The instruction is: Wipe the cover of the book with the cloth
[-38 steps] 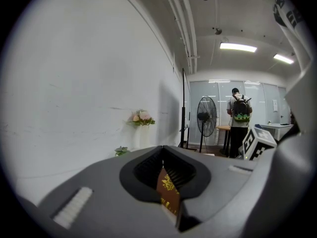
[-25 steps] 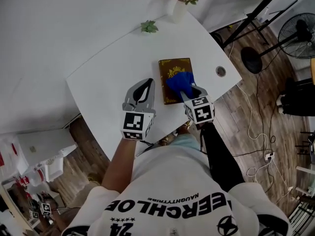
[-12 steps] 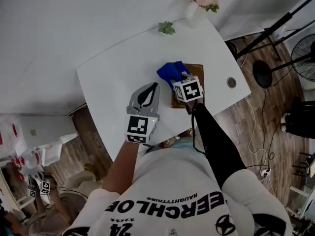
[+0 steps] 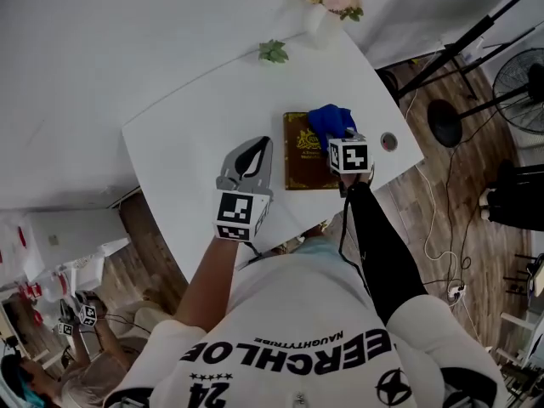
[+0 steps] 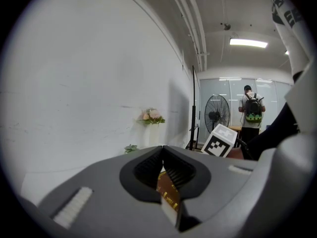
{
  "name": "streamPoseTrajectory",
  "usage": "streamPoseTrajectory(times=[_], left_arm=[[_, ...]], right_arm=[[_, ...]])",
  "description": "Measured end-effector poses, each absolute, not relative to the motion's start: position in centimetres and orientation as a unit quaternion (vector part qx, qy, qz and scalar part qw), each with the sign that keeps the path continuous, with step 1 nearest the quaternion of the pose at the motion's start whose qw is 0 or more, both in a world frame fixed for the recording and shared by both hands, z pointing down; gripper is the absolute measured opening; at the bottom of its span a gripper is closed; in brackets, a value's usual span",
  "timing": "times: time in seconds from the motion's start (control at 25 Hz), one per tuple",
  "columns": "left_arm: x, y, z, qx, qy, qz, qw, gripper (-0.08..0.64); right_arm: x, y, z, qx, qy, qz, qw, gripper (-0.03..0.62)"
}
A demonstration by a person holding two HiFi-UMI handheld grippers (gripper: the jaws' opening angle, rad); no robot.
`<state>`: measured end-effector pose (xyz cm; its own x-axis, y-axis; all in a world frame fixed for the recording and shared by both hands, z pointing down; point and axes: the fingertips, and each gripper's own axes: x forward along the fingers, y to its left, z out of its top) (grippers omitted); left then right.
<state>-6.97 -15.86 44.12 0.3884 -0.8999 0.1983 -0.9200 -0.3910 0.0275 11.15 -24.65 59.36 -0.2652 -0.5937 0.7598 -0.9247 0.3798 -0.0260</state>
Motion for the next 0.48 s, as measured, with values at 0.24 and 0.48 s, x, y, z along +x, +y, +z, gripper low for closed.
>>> streamPoseTrajectory(times=[0.24, 0.48], left_arm=[[-6.7, -16.3, 44.5, 0.833, -0.543, 0.077, 0.067, 0.058], [-7.7, -15.9, 44.6, 0.827, -0.552, 0.075, 0.074, 0.058]], right_arm=[[12.9, -24.7, 58.5, 0.526, -0.745, 0.274, 0.306, 0.13], [4.0, -21.4, 56.1, 0.442, -0.814, 0.233, 0.295, 0.13]])
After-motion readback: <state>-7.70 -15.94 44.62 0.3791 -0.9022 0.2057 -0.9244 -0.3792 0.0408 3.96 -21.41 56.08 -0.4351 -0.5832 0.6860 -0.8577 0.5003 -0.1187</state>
